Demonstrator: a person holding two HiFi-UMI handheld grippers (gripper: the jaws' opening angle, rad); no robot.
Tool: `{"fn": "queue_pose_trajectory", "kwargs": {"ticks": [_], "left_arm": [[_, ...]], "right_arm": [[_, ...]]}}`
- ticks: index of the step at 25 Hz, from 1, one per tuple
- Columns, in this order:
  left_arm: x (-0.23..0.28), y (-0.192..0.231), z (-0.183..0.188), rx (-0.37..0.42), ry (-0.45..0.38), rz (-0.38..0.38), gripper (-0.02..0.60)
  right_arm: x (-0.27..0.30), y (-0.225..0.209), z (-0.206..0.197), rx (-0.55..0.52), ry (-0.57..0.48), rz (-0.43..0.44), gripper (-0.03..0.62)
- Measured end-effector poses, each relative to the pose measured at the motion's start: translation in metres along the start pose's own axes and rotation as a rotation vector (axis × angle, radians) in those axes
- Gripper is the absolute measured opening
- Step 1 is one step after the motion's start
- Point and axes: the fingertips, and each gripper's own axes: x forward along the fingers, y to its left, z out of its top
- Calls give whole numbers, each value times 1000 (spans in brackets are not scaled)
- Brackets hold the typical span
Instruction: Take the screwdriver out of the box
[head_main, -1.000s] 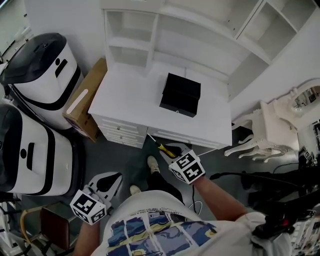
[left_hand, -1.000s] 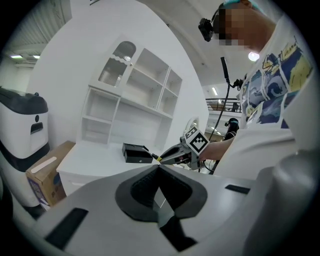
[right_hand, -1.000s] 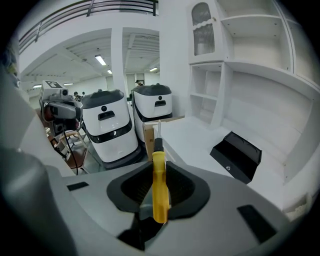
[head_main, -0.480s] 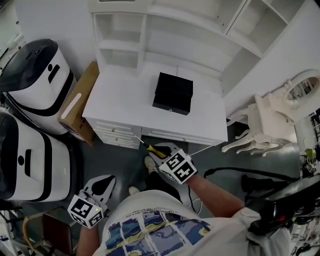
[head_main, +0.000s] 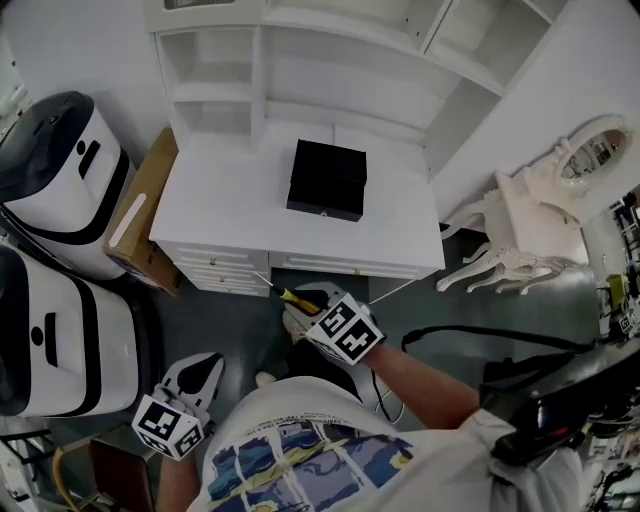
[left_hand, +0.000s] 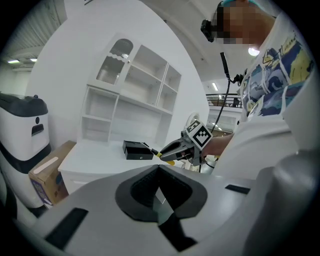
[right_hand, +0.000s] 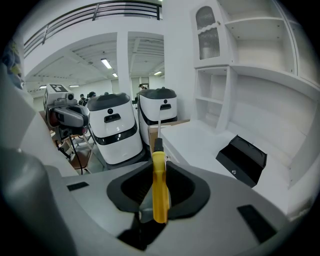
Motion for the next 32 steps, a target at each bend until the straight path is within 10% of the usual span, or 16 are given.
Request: {"fn": "queue_pose_trajectory", "kwargs": {"ticks": [32], "left_arm": [[11, 1, -5, -14, 27, -18, 12]], "right_arm": [[3, -7, -10, 2, 23, 4, 98]]}}
